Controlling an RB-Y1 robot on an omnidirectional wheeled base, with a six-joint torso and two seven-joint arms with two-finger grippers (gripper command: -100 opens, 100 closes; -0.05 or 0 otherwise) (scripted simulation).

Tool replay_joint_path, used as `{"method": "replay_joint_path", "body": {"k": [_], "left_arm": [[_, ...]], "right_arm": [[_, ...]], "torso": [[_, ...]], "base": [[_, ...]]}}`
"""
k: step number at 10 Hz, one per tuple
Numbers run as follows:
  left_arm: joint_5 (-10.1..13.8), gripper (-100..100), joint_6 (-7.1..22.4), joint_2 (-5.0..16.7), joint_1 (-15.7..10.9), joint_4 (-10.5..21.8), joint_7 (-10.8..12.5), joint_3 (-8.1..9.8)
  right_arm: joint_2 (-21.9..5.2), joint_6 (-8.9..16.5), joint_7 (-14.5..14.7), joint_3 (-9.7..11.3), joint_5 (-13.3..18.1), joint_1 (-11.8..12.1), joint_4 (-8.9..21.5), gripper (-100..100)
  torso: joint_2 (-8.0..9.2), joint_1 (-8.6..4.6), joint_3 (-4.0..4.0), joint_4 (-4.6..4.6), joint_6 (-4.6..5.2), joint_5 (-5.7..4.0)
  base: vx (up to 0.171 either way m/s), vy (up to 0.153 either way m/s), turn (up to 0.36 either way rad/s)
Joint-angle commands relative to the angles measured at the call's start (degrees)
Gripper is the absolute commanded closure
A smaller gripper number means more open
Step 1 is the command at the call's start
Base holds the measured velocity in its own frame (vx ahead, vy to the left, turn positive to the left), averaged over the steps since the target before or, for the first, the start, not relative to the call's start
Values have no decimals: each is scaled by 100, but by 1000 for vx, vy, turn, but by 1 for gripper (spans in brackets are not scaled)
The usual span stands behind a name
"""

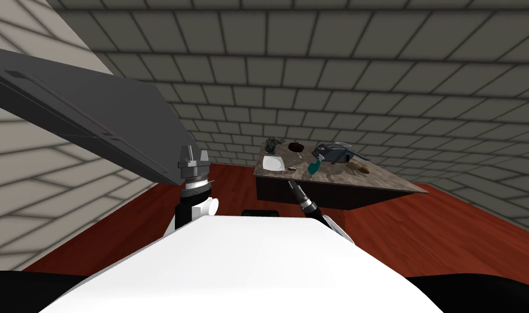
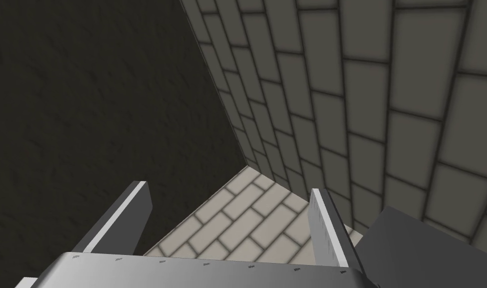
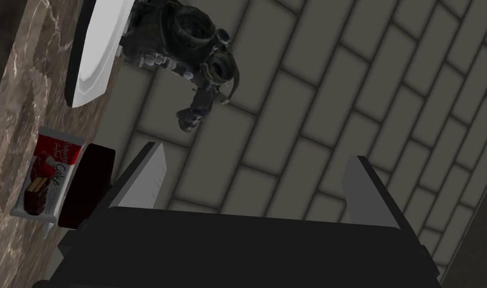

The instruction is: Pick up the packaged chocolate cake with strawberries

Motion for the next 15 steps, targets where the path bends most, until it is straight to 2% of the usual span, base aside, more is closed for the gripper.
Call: {"method": "replay_joint_path", "body": {"k": [1,2,3,4,5,6,7,8,9,10,11,12,13,14,15], "left_arm": [[0,0,0,0,0,0,0,0],[0,0,0,0,0,0,0,0],[0,0,0,0,0,0,0,0],[0,0,0,0,0,0,0,0],[0,0,0,0,0,0,0,0],[0,0,0,0,0,0,0,0],[0,0,0,0,0,0,0,0],[0,0,0,0,1,0,0,0],[0,0,0,0,0,0,0,0],[0,0,0,0,0,0,0,0],[0,0,0,0,0,0,0,0],[0,0,0,0,1,0,0,0],[0,0,0,0,0,0,0,0],[0,0,0,0,1,0,0,0],[0,0,0,0,0,0,0,0]], "right_arm": [[-286,-108,175,134,102,-35,286,-100],[-451,-108,175,134,102,-35,351,-100],[-646,-219,344,276,215,-65,541,-100],[-784,-219,344,276,215,-65,660,-100],[-979,-326,515,422,338,-100,823,-100],[-1114,-326,515,422,338,-100,971,-100],[-1114,-326,515,422,338,-100,971,-100],[-1395,-427,686,572,468,-140,1197,-100],[-1439,-427,686,572,468,-140,1282,-100],[-1689,-523,857,721,605,-186,1467,-100],[-1758,-523,857,721,605,-186,1594,-100],[-1987,-613,1027,870,746,-237,1734,-100],[-2071,-613,1027,870,746,-237,1904,-100],[-2253,-696,1196,1015,890,-294,2101,-100],[-2380,-696,1196,1015,890,-294,2212,-100]], "torso": [[0,0,0,0,0,0],[-1,2,-1,0,-2,0],[-2,0,-1,-1,0,0],[-1,5,-1,0,-1,1],[-4,4,-2,-1,0,1],[-6,6,-3,-1,-2,1],[-8,5,-4,-2,1,2],[-11,2,-6,-2,1,0],[-12,6,-7,-3,-2,1],[-13,6,-8,-3,0,1],[-16,11,-9,-3,-3,2],[-15,9,-9,-3,1,2],[-20,11,-11,-4,-4,2],[-20,9,-11,-4,1,2],[-23,12,-13,-5,-2,2]], "base": [[-31,12,93],[-28,9,44],[-31,21,91],[-24,17,54],[-20,25,131],[-10,20,57],[-2,8,-17],[-2,25,120],[0,23,79],[4,39,157],[6,29,74],[15,37,160],[18,29,72],[25,40,145],[25,29,69]]}}
